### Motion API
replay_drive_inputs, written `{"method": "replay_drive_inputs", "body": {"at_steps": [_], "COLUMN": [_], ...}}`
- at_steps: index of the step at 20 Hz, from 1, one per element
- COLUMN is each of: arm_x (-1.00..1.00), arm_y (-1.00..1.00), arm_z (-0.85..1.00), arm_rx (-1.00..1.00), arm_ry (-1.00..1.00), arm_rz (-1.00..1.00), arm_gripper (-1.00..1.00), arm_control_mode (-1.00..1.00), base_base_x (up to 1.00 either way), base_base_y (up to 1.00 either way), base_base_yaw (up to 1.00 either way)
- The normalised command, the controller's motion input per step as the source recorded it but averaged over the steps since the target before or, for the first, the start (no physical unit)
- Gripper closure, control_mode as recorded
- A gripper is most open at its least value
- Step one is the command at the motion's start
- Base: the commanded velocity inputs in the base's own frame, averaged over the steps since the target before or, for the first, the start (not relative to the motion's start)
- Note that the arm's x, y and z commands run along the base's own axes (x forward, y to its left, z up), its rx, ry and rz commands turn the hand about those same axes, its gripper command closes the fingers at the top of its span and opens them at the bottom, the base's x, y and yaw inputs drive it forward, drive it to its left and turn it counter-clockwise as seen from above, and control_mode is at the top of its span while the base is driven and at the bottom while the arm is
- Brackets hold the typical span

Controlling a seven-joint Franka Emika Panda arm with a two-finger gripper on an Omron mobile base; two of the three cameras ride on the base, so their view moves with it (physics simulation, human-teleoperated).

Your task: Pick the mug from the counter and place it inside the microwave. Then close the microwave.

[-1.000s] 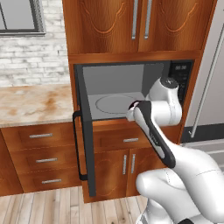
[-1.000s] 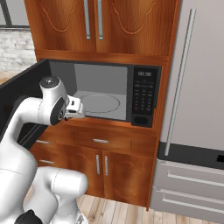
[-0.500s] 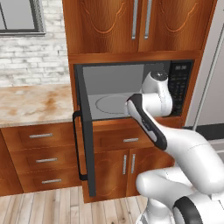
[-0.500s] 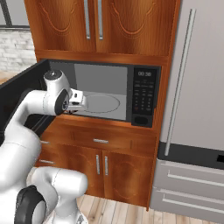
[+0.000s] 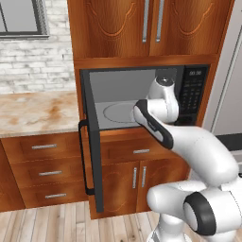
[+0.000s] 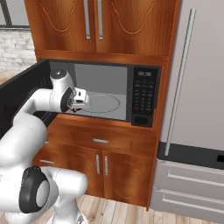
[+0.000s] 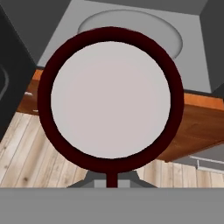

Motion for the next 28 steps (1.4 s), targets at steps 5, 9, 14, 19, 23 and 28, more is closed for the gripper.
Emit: {"method": "replay_drive_inputs", "body": {"at_steps": [5, 9, 14, 19, 23, 28], "arm_x": [0.24, 0.29, 0.39, 0.35, 0.33, 0.28], "arm_y": [0.00, 0.00, 0.00, 0.00, 0.00, 0.00], "arm_z": [-0.15, -0.07, -0.12, -0.11, -0.09, -0.09], "arm_rx": [0.00, 0.00, 0.00, 0.00, 0.00, 0.00], "arm_ry": [0.00, 0.00, 0.02, 0.01, 0.02, 0.02], "arm_rz": [0.00, 0.00, 0.00, 0.00, 0.00, 0.00], "arm_gripper": [1.00, 1.00, 1.00, 1.00, 1.00, 1.00], "arm_control_mode": [-1.00, -1.00, -1.00, -1.00, -1.00, -1.00], "base_base_x": [0.00, 0.00, 0.00, 0.00, 0.00, 0.00], "base_base_y": [0.00, 0.00, 0.00, 0.00, 0.00, 0.00], "base_base_yaw": [0.00, 0.00, 0.00, 0.00, 0.00, 0.00]}}
